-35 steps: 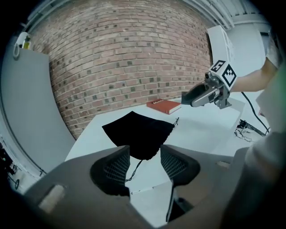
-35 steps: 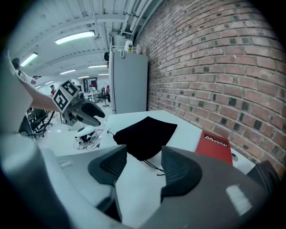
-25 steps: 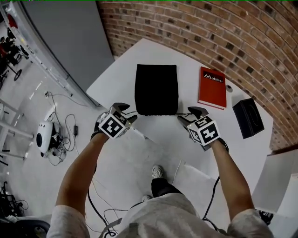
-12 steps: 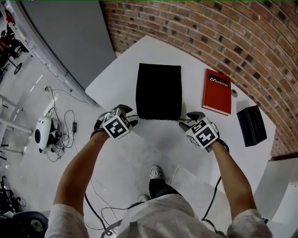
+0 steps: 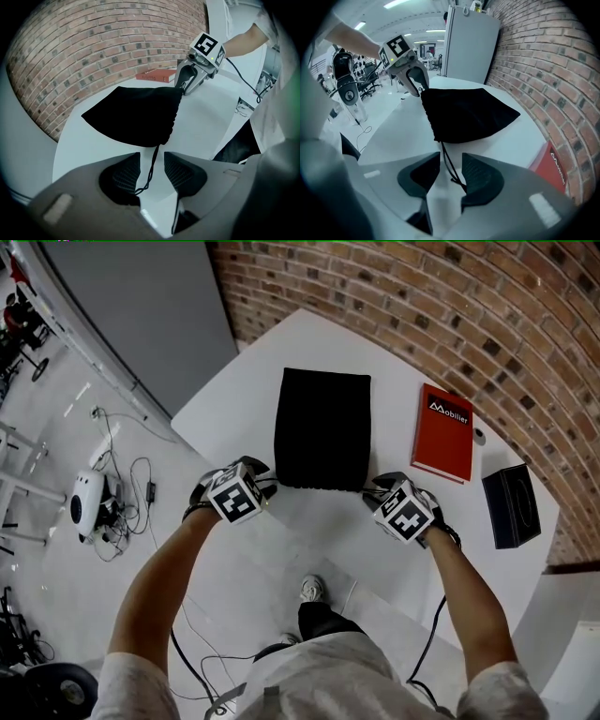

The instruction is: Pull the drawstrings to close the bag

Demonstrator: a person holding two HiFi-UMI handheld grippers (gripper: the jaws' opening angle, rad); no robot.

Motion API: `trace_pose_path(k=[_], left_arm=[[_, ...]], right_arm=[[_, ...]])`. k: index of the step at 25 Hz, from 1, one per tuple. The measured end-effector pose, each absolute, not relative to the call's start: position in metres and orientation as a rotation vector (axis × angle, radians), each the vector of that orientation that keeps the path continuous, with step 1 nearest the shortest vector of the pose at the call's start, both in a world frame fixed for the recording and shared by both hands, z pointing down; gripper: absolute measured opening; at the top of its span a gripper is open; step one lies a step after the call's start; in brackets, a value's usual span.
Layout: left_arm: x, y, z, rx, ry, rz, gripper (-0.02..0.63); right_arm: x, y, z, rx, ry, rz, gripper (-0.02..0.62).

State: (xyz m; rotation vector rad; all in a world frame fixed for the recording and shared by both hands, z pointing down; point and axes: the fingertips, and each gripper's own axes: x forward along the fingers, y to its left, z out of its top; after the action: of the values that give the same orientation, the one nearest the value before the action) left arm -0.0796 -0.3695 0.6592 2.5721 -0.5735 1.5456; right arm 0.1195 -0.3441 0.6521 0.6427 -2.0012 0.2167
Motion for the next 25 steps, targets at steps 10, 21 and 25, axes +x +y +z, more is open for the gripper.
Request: trace_pose_path(k=[10,21,25], left_arm=[[-0.081,-0.366,0.659,2.585,-0.552,1.526,0.083],[-0.083,-0.359,0.656,2.564,-0.585,1.507,0.018],[-0.083,-0.363,0.645,2.568,-0.623,1.488,0.015]], right_arm=[[0.121,-0.342,0.658,0.614,-2.000,0.213,0.035],[0.121,-0.343,0.652,0.651,-2.024,0.217,0.005],[0.120,-0.348,0.639,0.678,-2.048,0.215,0.003]])
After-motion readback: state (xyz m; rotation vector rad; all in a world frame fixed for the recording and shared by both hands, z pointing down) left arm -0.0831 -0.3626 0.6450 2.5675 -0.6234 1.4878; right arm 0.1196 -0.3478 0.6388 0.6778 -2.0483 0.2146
